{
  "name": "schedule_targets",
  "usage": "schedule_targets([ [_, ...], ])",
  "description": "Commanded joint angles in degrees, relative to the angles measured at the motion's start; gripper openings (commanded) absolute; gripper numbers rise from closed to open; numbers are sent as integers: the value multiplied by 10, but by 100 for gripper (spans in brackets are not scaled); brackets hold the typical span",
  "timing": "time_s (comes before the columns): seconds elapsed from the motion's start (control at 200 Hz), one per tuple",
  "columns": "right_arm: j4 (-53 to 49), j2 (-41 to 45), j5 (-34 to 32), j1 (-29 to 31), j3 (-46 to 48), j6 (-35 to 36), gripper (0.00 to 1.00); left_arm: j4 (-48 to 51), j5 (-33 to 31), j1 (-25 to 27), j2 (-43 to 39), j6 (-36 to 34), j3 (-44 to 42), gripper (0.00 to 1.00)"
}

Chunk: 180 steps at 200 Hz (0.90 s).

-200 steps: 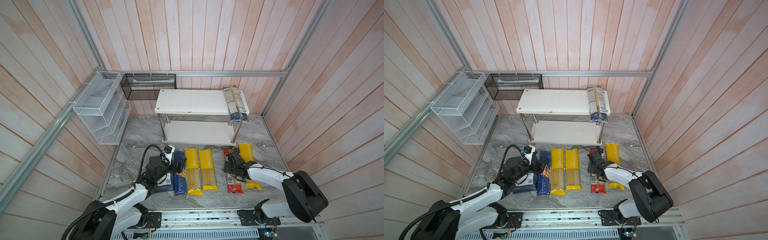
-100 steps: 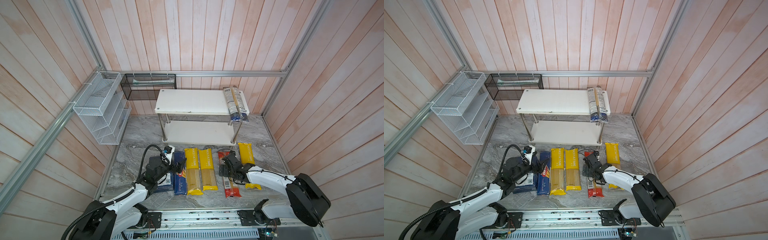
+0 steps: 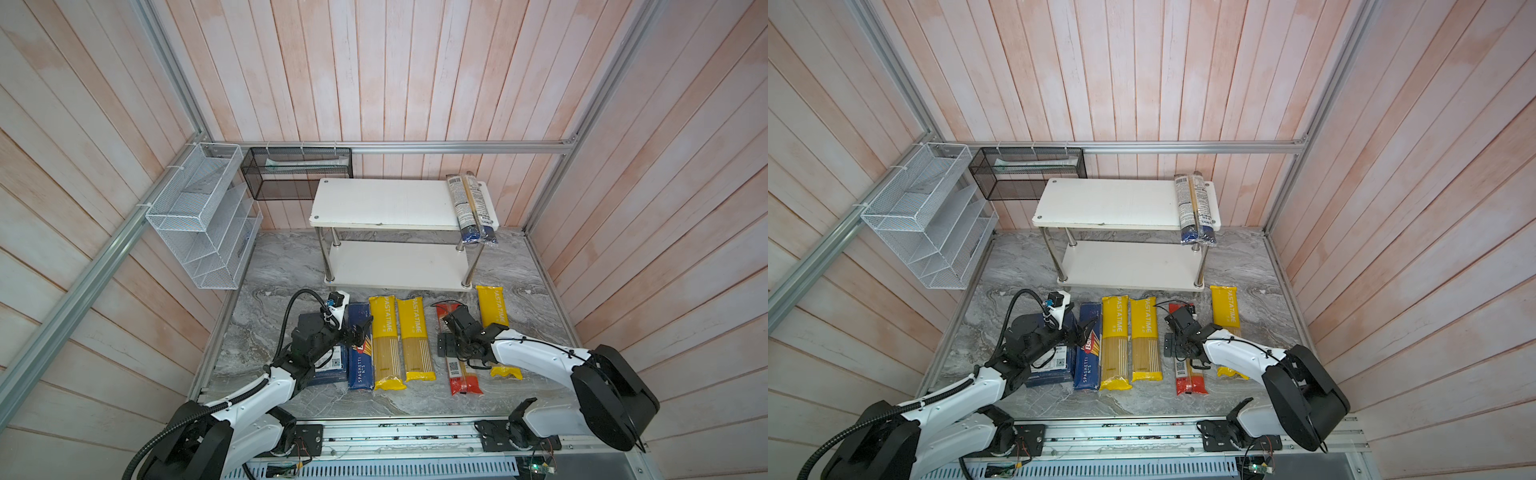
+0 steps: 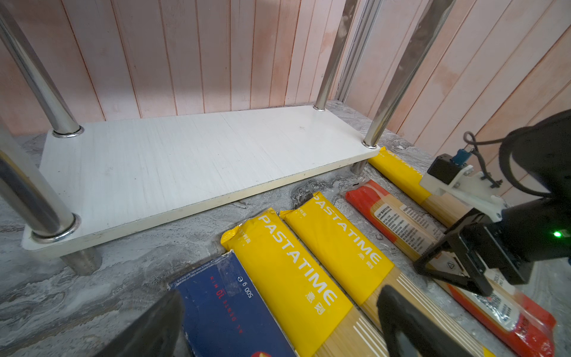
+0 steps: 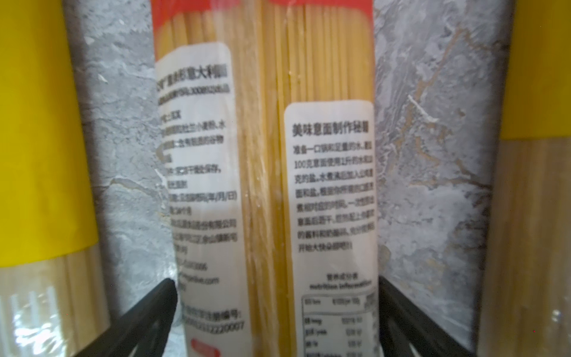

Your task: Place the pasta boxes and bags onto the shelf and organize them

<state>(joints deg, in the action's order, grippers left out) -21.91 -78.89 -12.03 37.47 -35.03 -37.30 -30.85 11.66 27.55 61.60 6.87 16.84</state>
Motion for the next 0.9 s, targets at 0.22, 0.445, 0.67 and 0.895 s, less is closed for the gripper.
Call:
schedule_targets([
  [0.22,3,-35,8,-3,18,-2,98,-8,-2,3,3,-3,6,100],
  [0.445,22,-34,15,-5,34,-7,93,-8,-2,2,2,-3,6,100],
  [0.67,44,-38,25,-4,48,-15,83,-7,-5,3,0,-3,5,100],
  [0.895,54,-10,30,-5,61,-25,76,-6,-3,3,-4,-2,4,100],
])
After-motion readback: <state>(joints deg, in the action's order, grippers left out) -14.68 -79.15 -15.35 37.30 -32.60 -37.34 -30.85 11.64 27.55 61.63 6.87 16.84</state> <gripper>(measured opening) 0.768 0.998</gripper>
